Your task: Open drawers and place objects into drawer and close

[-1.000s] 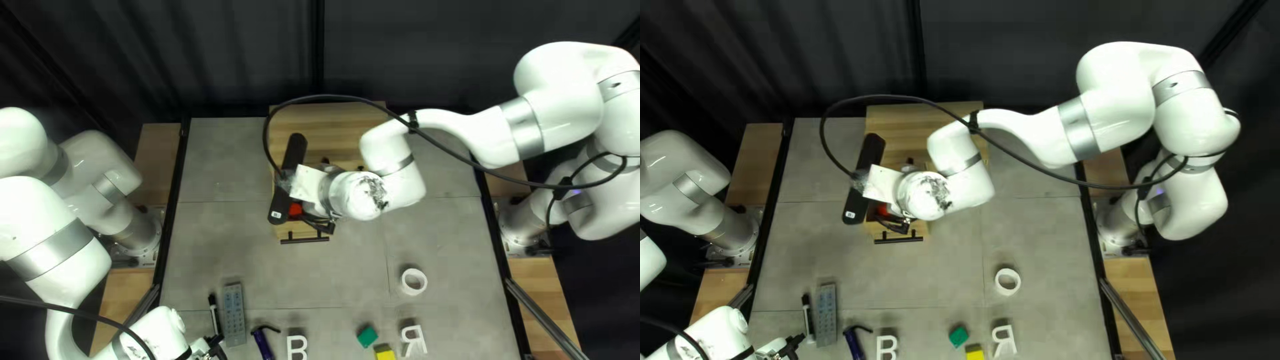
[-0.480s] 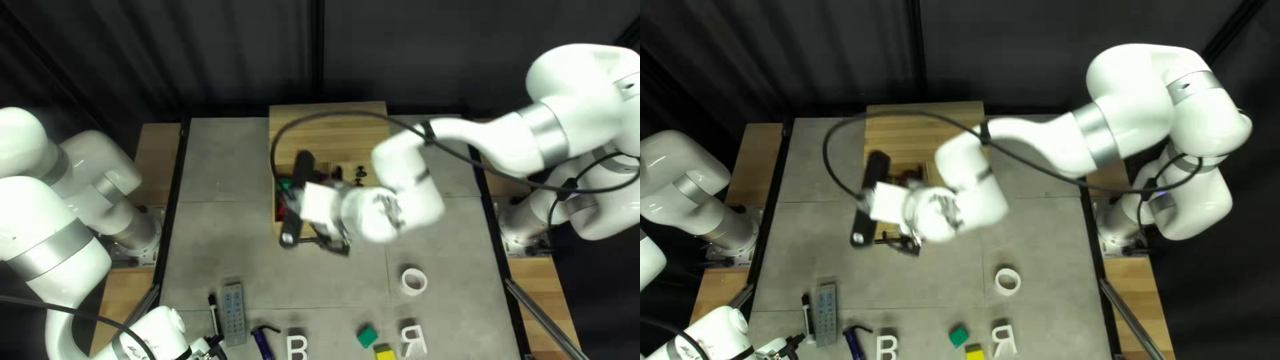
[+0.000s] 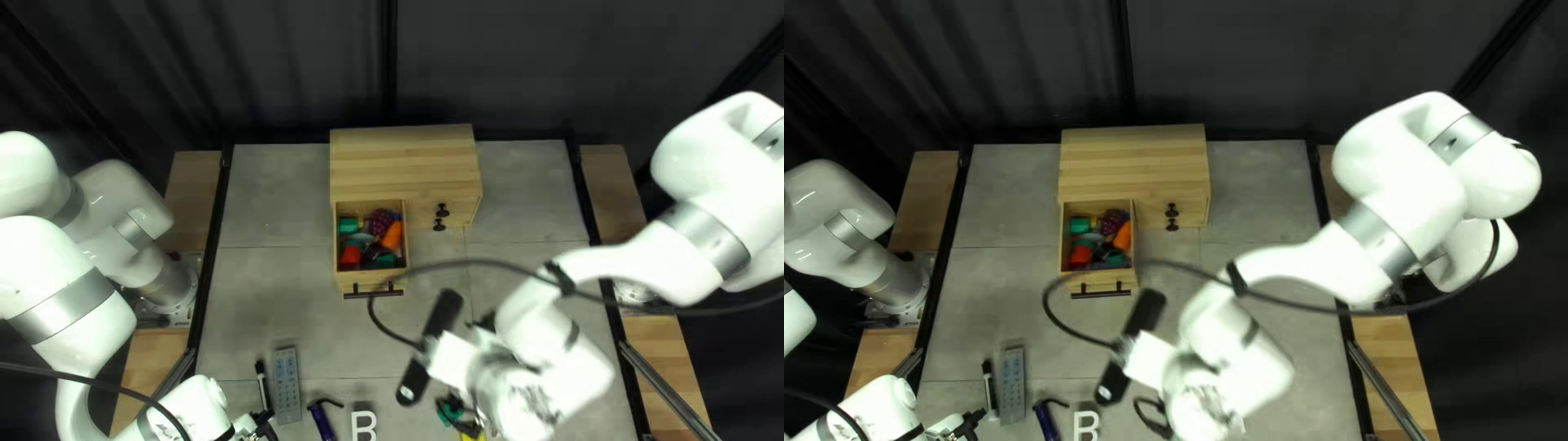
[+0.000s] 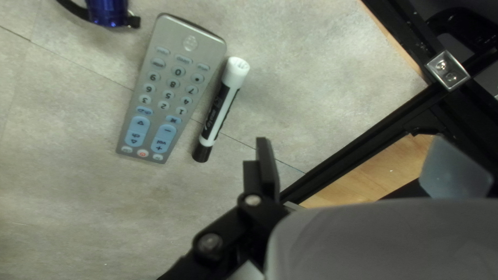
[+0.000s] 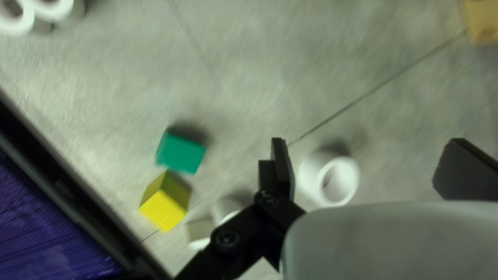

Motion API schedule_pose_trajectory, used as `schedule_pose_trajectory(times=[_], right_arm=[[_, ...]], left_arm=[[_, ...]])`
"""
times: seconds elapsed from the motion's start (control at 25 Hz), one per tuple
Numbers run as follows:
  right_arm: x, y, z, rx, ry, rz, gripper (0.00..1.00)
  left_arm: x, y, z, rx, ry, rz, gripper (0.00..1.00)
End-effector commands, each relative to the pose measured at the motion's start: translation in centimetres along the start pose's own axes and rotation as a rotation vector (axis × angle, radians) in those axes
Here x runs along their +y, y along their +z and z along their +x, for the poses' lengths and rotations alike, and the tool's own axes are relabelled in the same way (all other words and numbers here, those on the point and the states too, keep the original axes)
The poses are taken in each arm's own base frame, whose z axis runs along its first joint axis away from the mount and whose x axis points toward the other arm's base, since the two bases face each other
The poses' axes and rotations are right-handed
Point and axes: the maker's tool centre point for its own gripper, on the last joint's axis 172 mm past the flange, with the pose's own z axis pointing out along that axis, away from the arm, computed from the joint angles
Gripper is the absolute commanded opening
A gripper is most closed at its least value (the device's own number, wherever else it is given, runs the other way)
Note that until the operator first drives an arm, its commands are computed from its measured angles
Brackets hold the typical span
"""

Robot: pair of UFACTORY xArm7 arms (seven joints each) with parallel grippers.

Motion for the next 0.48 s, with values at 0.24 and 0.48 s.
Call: schedule_pose_trajectory(times=[0.24,0.48], right_arm=[[-4.5,3.8,-0.1,0.009,0.078,0.066,1.0],[-6.4,4.9,0.1,0.071,0.125,0.156,1.0]], left_arm=[[0.0,0.0,0.0,0.0,0.0,0.0,1.0],[0.0,0.0,0.0,0.0,0.0,0.0,1.0]])
